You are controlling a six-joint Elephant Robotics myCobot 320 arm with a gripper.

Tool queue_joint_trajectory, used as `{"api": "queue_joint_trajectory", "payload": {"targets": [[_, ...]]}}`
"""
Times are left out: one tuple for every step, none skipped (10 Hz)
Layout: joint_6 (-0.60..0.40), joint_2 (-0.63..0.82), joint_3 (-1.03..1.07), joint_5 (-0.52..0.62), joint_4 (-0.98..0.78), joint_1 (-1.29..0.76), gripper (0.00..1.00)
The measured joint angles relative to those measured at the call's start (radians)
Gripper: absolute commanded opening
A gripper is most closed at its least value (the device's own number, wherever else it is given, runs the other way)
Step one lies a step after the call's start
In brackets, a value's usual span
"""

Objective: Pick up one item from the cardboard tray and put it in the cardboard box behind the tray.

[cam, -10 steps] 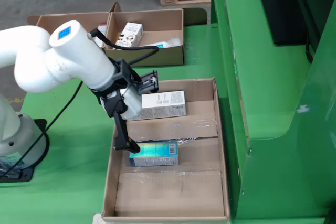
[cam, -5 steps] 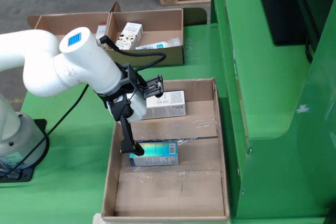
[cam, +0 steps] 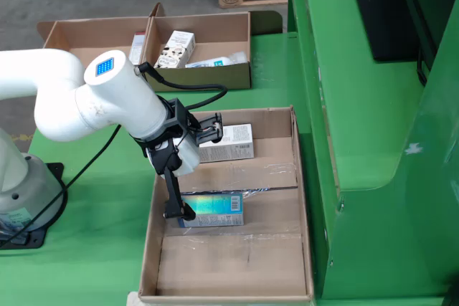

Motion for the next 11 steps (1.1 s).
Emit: {"api": "queue_joint_trajectory", "payload": {"targets": [[0.0, 0.0, -0.018, 0.0, 0.023, -0.006, 1.0], [0.0, -0.005, -0.018, 0.002, 0.023, -0.006, 1.0], [0.0, -0.017, -0.02, 0.003, 0.026, -0.006, 1.0], [0.0, -0.034, -0.026, 0.006, 0.046, -0.005, 1.0], [0.0, -0.037, -0.04, 0.006, 0.055, -0.003, 1.0], [0.0, -0.038, -0.04, 0.008, 0.06, -0.002, 1.0], [-0.006, -0.074, -0.052, 0.017, 0.103, -0.006, 1.0], [-0.009, -0.086, -0.054, 0.023, 0.121, -0.003, 1.0], [-0.011, -0.086, -0.054, 0.028, 0.123, 0.003, 1.0], [-0.006, -0.12, -0.028, 0.023, 0.109, -0.003, 1.0], [-0.005, -0.121, -0.026, 0.026, 0.108, -0.006, 1.0]]}}
